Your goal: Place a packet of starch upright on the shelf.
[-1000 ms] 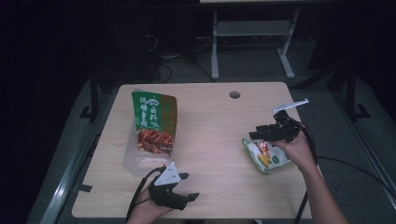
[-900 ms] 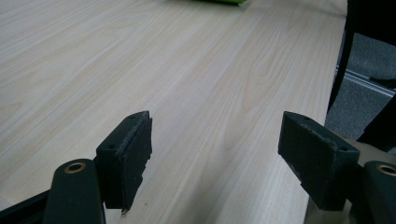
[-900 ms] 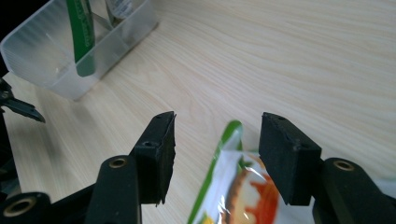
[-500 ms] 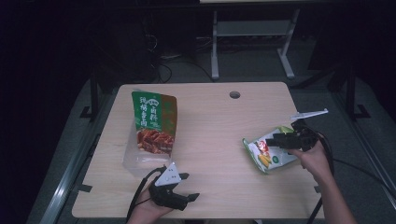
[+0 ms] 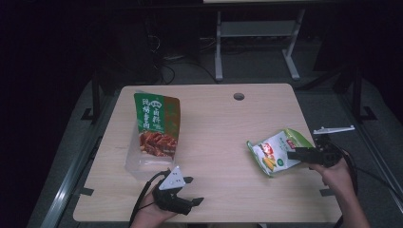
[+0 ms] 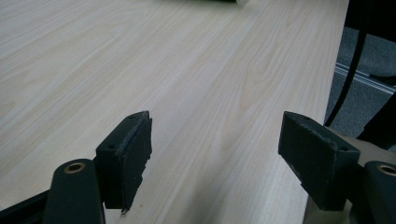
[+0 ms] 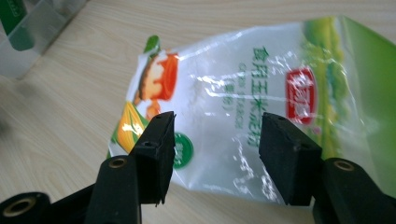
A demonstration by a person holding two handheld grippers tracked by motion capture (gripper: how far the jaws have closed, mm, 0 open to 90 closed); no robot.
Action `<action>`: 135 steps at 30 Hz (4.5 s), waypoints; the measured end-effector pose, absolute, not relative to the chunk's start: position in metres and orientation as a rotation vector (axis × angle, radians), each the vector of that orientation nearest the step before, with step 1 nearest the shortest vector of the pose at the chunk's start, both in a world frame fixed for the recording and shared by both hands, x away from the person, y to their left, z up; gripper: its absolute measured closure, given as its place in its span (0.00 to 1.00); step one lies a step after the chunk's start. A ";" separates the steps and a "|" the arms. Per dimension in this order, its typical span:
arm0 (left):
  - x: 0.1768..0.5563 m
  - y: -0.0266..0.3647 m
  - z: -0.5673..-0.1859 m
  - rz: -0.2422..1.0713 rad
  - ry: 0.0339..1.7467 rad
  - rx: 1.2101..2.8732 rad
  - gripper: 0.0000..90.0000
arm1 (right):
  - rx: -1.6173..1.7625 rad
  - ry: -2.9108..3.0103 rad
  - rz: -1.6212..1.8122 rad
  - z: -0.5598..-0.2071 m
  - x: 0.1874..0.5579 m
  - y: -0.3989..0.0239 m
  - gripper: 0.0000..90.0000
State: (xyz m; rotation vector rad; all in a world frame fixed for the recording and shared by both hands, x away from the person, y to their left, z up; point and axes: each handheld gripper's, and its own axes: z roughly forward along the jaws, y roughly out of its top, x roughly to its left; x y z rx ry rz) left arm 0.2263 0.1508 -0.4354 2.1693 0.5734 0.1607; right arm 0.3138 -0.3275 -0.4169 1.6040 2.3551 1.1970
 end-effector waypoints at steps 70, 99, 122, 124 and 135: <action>0.228 0.139 -0.436 0.132 0.567 2.160 0.29 | 1.512 2.317 1.353 -0.415 0.326 -0.300 1.00; 0.241 0.133 -0.422 0.140 0.579 2.116 0.29 | 1.015 2.500 1.416 -0.352 0.305 -0.222 1.00; 0.270 0.086 -0.428 0.070 0.595 2.115 0.32 | 0.841 2.702 1.368 -0.382 0.297 -0.210 0.99; 0.273 0.081 -0.429 0.060 0.603 2.110 0.34 | 0.836 2.706 1.365 -0.383 0.296 -0.212 0.99; 0.291 0.070 -0.427 0.016 0.636 2.080 0.47 | 0.774 2.756 1.344 -0.389 0.292 -0.205 0.99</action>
